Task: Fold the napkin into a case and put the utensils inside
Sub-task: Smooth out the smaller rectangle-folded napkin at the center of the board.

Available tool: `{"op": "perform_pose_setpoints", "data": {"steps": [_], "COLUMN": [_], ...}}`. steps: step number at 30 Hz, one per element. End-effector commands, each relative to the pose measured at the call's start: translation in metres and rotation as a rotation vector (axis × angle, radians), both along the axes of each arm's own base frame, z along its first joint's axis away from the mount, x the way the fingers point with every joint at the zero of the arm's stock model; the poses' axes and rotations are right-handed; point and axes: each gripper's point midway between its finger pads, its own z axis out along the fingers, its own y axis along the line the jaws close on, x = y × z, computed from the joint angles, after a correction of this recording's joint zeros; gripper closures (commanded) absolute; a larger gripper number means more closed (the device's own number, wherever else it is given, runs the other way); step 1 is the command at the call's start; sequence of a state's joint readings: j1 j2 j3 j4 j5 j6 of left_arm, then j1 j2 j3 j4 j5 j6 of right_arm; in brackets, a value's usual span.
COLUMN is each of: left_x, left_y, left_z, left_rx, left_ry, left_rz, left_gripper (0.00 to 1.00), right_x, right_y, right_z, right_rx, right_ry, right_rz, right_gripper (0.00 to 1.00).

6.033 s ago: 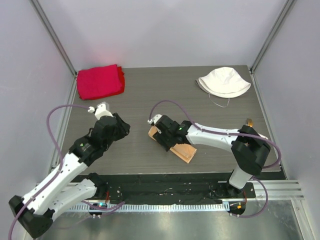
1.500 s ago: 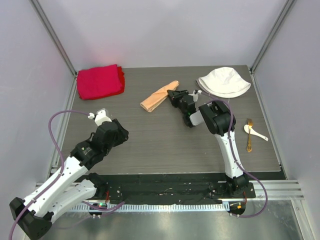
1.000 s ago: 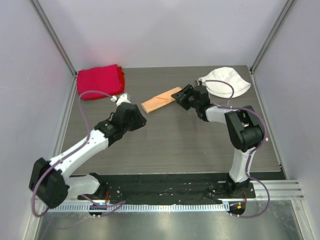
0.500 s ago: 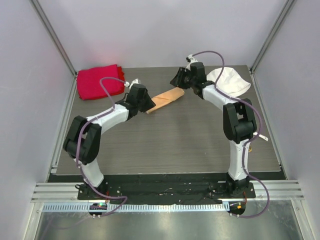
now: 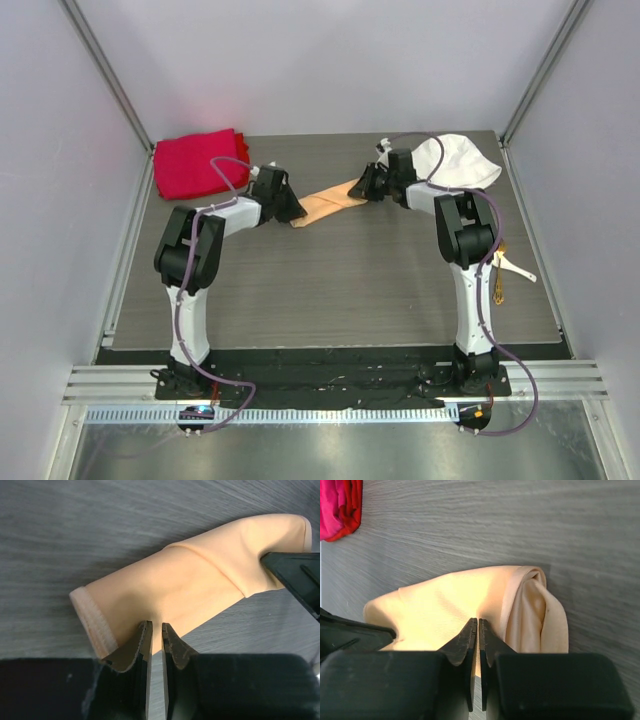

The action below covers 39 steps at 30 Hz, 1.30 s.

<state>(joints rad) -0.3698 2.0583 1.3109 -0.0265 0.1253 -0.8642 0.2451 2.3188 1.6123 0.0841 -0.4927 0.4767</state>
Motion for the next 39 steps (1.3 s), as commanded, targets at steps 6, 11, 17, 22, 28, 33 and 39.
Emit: {"op": "perform_pose_setpoints", "data": {"steps": [6,11,17,22,28,33,39], "left_x": [0.015,0.017,0.022,0.014,-0.015,-0.022,-0.011], "left_y": [0.019,0.017,0.003,0.017,0.035,0.051,0.039], "left_z": [0.006,0.039,0.058,0.036,0.023,0.002,0.026], "left_rx": [0.243,0.186,0.037,0.055,0.076,0.137,0.103], "left_ry": [-0.079,-0.104,-0.068,0.019,0.017,0.04,-0.026], "left_rz": [-0.257,-0.252,-0.19,-0.139,-0.077,-0.026,-0.075], "left_gripper": [0.82,0.8,0.78,0.79,0.79,0.8,0.79], "right_x": [-0.005,0.006,0.021,0.019,-0.006,-0.005,-0.001], "right_y": [-0.001,-0.002,0.002,0.004,-0.009,-0.016,-0.017], "right_z": [0.011,0.051,0.079,0.069,0.043,0.027,0.055], "right_rx": [0.096,0.082,0.093,0.109,0.11,0.105,0.118], "right_ry": [-0.06,-0.108,-0.152,-0.116,-0.088,-0.073,-0.099], "right_rz": [-0.049,-0.06,-0.053,-0.048,-0.07,-0.072,-0.061], "right_gripper": [0.85,0.78,0.71,0.71,0.7,0.68,0.65]}}
